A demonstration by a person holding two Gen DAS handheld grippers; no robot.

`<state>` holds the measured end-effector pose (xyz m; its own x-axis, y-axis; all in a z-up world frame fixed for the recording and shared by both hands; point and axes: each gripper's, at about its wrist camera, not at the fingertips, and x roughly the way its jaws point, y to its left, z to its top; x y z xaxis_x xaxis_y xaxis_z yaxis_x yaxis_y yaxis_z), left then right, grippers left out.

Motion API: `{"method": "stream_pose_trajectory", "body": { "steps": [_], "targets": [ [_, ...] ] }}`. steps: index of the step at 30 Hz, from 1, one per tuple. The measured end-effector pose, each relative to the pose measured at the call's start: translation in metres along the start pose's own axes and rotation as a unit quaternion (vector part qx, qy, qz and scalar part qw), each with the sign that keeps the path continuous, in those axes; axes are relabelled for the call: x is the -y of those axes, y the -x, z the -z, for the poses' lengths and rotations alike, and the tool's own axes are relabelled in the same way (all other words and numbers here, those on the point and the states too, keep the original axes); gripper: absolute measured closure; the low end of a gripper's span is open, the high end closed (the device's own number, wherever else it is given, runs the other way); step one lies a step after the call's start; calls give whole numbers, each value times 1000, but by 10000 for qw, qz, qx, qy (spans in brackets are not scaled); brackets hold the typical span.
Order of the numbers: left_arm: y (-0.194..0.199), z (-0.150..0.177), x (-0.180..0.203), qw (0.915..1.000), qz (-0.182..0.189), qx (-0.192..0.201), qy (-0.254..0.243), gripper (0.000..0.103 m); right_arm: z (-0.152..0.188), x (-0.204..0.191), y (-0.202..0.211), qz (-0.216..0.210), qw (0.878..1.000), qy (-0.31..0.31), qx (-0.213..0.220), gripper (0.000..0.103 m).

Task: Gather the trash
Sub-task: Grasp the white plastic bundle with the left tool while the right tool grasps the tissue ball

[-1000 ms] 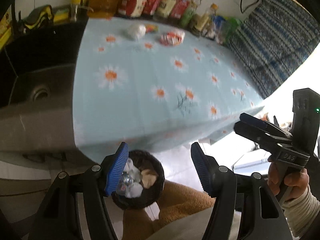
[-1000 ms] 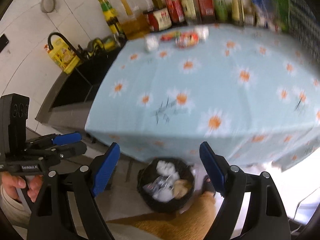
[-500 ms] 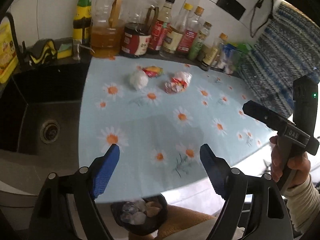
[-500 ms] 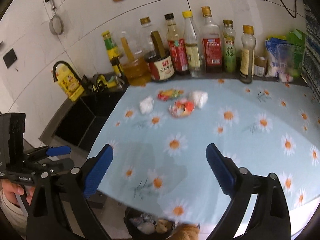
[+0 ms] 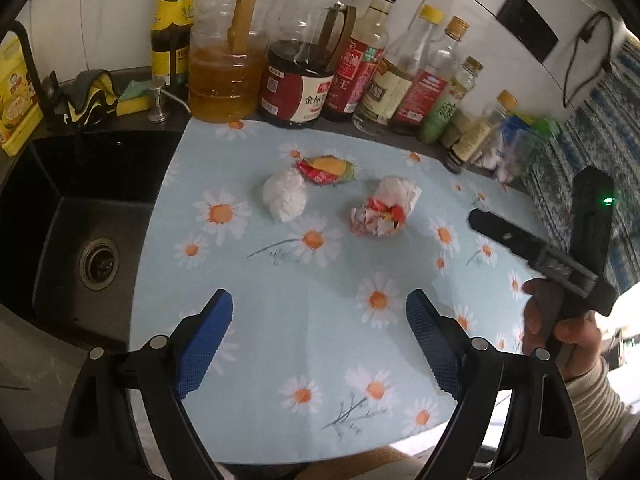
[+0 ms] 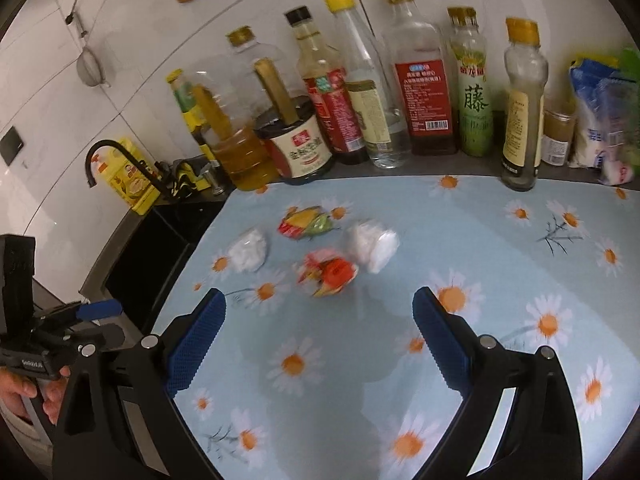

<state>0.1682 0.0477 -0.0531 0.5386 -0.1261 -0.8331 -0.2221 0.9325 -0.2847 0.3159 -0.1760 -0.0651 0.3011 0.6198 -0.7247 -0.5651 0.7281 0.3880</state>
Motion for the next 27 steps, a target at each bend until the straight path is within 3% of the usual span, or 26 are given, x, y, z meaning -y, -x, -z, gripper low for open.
{"method": "stream_pose_trajectory", "body": {
  "steps": [12,18,22,27],
  "targets": [
    [-27,-3,10,9984,-354,-252,363,17,-31,47,-74,-248,9979,-210,-553,11],
    [-36,-1,12,9975,-403,-328,488,17,-41,55,-101,-271,9964,-249,-769,32],
    [-44,-2,12,9968,-448,-384,539,17,-43,56,-114,-250,9959,-163,-855,33],
    [-51,-3,13,9964,-454,-445,565,17,-41,59,-125,-264,9945,-184,-1001,50]
  ]
}}
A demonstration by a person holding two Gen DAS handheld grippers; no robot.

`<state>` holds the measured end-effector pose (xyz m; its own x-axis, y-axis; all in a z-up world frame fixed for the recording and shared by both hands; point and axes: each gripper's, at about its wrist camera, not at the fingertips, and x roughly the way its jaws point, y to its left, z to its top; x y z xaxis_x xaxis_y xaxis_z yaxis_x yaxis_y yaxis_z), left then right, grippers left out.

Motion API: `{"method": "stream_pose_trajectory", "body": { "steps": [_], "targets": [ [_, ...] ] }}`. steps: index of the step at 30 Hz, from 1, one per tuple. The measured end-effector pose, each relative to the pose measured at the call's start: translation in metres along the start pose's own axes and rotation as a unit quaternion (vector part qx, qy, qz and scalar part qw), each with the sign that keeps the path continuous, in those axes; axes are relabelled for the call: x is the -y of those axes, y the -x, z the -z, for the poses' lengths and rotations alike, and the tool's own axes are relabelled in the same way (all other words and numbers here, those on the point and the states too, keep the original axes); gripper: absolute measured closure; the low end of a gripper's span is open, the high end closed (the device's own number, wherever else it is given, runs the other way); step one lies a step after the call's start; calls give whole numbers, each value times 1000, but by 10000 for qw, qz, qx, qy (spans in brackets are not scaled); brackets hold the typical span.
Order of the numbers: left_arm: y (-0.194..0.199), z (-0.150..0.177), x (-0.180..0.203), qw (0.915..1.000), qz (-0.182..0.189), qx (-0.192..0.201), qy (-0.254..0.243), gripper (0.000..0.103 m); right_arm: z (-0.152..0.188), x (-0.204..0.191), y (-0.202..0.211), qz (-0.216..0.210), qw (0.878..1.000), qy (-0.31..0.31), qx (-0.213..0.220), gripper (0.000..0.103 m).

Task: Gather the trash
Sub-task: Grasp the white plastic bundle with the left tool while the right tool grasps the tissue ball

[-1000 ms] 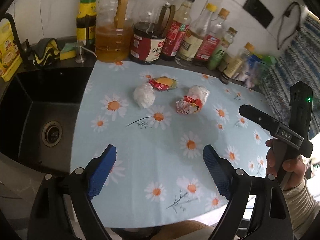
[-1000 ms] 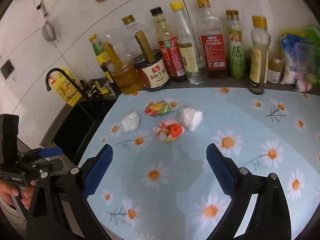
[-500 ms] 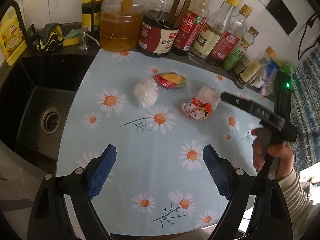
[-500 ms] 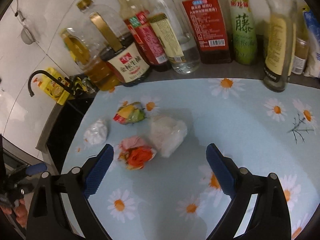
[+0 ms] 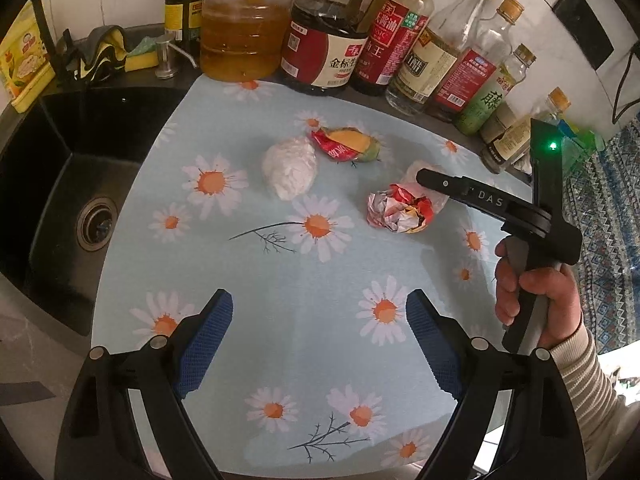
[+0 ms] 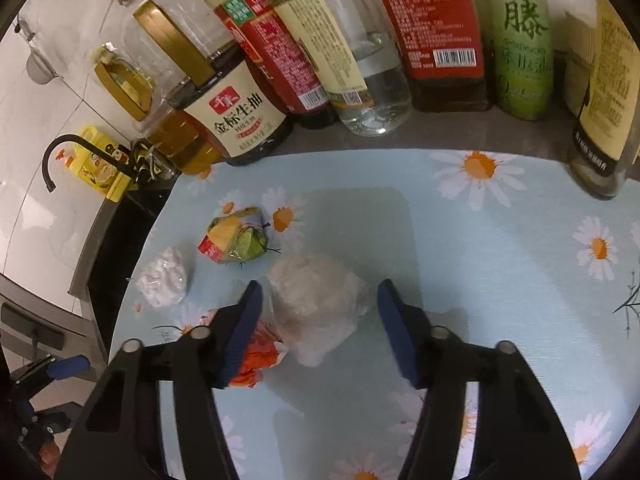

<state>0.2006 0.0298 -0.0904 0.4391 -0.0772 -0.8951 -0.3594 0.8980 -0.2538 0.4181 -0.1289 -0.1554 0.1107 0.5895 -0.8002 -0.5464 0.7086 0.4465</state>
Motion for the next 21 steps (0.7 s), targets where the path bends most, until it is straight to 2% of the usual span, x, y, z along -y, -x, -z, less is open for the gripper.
{"method": "stream_pose_trajectory", "body": {
  "steps": [9,19,21],
  "targets": [
    [-13,-16,-2,9999,-133,-32,24,17,3,4,10,-88,9998,27,197,53],
    [-40,-48,-2,9996,-275,-71,-74,17,25,14,64,-301,9986,-3,433,52],
    [-48,-56,-1,9989,-454,-92,-97,17,32,14,71,-352,9984,-3,438,53]
  ]
}}
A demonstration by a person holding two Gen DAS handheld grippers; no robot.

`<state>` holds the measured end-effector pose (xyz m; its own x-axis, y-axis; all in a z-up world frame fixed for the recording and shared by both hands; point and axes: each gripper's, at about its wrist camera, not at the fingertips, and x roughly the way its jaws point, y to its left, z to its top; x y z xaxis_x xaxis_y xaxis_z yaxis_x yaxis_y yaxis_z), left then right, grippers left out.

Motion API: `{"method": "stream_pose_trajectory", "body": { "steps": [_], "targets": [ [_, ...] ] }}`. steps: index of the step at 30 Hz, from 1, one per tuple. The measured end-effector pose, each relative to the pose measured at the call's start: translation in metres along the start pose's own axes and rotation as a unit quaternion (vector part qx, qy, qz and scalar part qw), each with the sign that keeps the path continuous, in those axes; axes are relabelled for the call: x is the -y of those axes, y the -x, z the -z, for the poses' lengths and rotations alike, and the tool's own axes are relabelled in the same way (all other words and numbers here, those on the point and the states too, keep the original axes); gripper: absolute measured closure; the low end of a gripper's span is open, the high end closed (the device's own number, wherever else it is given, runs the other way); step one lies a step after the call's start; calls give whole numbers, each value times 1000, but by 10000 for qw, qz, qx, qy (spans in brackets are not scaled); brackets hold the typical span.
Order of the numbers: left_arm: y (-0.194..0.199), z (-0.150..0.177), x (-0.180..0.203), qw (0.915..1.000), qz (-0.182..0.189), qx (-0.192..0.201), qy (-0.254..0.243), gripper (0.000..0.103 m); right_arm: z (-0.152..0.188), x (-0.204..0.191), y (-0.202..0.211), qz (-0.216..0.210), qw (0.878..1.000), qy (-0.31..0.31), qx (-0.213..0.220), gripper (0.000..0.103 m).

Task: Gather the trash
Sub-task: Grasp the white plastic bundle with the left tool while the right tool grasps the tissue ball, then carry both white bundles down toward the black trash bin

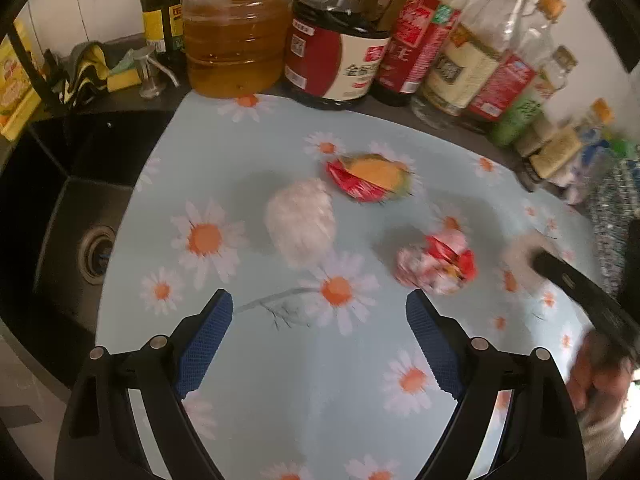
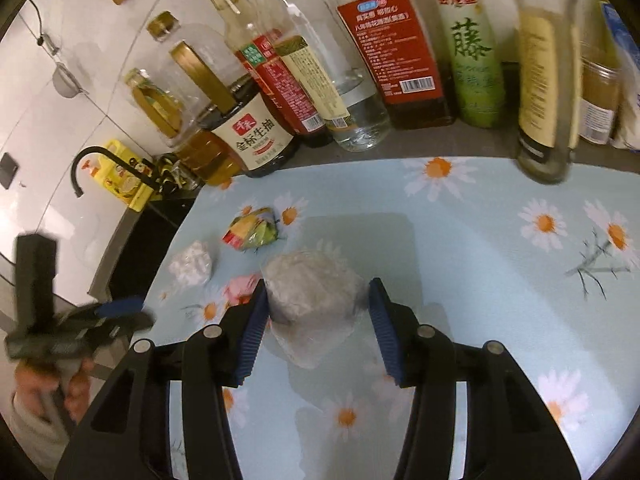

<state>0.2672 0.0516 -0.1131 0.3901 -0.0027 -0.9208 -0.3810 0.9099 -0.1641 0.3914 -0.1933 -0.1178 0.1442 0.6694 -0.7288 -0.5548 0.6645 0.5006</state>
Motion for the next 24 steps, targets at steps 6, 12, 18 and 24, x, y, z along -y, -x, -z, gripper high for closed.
{"method": "stream_pose_trajectory", "body": {
  "steps": [6,12,18,24],
  "targets": [
    [-20,-23,4,9996,-226,66,-159,18,28,5,24,-137,9998,-132,-55,52],
    [-38,-39,2,9988,-428,46,-243,37,47,7,40,-68,9999,-134,-84,52],
    [-42,-38,2,9988,-386,172,-261,58,60,12,44,51,9993,-310,-205,52],
    [-29,-26,1,9987,-266,304,-325,59,66,6,42,76,9992,-339,-222,52]
  ]
}}
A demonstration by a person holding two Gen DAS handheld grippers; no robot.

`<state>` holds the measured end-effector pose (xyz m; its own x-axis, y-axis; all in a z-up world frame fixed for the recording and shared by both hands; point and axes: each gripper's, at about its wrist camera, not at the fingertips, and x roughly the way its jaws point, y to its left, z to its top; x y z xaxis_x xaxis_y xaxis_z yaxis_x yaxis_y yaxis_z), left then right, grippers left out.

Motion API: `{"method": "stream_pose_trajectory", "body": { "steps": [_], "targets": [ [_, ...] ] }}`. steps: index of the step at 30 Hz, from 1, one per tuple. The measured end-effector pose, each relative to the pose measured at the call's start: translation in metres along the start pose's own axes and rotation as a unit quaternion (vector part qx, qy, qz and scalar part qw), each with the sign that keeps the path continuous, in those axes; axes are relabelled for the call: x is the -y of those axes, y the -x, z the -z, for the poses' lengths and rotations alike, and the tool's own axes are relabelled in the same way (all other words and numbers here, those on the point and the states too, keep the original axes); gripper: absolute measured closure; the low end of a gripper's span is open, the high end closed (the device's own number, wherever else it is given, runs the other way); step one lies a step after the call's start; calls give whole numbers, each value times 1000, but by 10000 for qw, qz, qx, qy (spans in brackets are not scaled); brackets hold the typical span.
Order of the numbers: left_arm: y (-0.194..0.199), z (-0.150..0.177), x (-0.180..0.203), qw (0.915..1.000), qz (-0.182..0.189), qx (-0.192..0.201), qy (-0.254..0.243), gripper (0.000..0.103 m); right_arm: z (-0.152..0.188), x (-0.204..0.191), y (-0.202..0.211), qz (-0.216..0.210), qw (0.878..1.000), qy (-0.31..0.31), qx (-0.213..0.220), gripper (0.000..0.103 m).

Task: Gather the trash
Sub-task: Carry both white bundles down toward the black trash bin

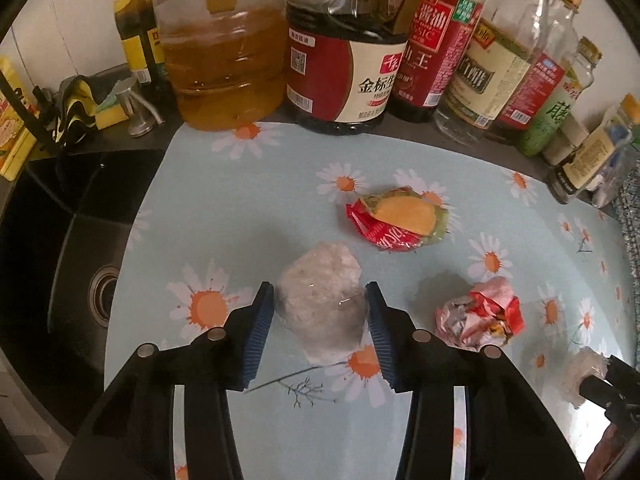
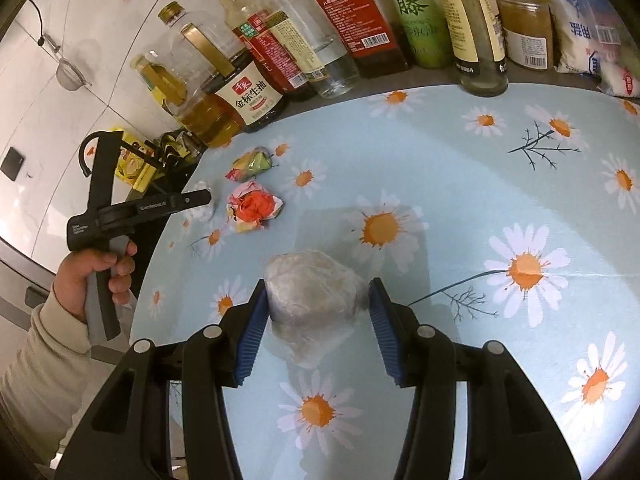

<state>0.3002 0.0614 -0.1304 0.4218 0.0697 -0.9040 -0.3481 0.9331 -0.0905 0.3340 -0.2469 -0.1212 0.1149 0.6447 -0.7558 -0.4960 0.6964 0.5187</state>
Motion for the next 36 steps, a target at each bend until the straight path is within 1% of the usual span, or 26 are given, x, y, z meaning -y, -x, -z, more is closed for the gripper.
{"method": "stream_pose_trajectory", "body": {
  "steps": [4,5,10,14,22,26,29,36],
  "targets": [
    [13,11,-5,9998,155,95,35,59,5,-10,-2,47,10000,-8,27,52],
    [19,17,-6,9996,259,128,40,59,7,-12,-2,88,10000,-15,37,52],
    [42,41,-5,9982,529,218,-188,59,19,-24,-2,215,9996,-151,98,52],
    [60,60,-12,9961,781,271,-307,59,33,-40,1,313,9992,-208,157,52],
    [103,102,-27,9901,1157,431,-671,59,75,-81,12,448,9973,-443,373,52],
    [118,122,-40,9870,1359,452,-733,59,96,-103,19,511,9957,-554,533,52],
    [127,142,-49,9832,1599,428,-776,59,115,-121,25,557,9945,-602,646,52],
    [141,185,-66,9763,1908,327,-970,59,158,-165,29,662,9925,-648,800,52]
  ]
}}
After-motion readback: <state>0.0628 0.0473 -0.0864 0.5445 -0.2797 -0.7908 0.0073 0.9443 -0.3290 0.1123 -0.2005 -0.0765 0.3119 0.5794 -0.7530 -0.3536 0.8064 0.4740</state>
